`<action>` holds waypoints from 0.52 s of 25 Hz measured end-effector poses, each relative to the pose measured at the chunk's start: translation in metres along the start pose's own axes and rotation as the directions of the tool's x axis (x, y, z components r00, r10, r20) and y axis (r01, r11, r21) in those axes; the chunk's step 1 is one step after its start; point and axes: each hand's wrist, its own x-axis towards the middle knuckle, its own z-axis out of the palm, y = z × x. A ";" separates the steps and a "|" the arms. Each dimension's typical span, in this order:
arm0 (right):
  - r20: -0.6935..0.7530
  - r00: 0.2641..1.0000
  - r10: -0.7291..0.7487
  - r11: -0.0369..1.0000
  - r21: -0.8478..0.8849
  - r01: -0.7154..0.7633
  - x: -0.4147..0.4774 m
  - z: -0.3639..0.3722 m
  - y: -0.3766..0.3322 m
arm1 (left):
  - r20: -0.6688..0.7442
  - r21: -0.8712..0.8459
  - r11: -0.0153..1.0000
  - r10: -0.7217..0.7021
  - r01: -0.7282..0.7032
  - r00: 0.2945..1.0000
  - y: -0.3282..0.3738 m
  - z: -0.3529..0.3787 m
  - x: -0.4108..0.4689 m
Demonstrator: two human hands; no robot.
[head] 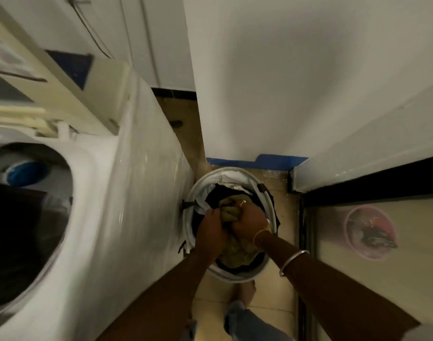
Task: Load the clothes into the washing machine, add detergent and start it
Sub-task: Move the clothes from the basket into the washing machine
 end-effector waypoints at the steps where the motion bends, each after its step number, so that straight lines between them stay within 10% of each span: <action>1: -0.007 1.000 0.028 0.997 0.076 -0.027 -0.011 -0.017 -0.021 | 0.007 -0.035 0.999 0.026 -0.026 1.000 0.020 -0.026 -0.003; 5: -0.051 0.988 0.144 0.989 0.038 -0.142 -0.059 -0.081 -0.113 | -0.043 0.080 0.997 -0.010 0.014 0.999 0.096 -0.140 -0.022; 13: -0.319 0.942 -0.107 0.958 0.220 0.183 -0.149 -0.154 -0.286 | -0.361 -0.078 0.997 -0.034 0.007 0.932 0.170 -0.309 -0.075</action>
